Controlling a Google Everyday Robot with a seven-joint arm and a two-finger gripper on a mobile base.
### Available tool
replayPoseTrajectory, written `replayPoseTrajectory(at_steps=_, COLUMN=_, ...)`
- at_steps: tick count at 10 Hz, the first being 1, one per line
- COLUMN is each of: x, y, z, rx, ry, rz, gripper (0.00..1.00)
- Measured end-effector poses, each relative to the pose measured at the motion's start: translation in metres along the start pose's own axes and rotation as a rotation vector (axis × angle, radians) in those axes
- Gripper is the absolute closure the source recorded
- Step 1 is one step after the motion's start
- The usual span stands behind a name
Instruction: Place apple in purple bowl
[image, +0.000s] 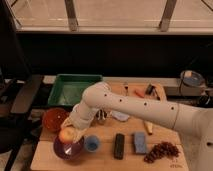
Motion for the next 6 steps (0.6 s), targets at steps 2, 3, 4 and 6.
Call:
replayPoseTrajectory(at_steps=2, x=-0.0027, y=0.0001, z=0.0073, rx=0.000, ry=-0.056, rz=-0.005, gripper=0.49)
replayPoseTrajectory(at_steps=3, x=-0.0056, y=-0.0015, z=0.0116, rx=-0.001, ry=-0.069, rz=-0.010, gripper=0.39)
replayPoseTrajectory(at_steps=4, x=-0.0051, y=-0.0018, z=0.0128, rx=0.004, ry=-0.079, rz=-0.009, gripper=0.32)
replayPoseTrajectory(at_steps=6, x=-0.0012, y=-0.0003, z=0.0099, rx=0.020, ry=-0.078, rz=0.003, gripper=0.27)
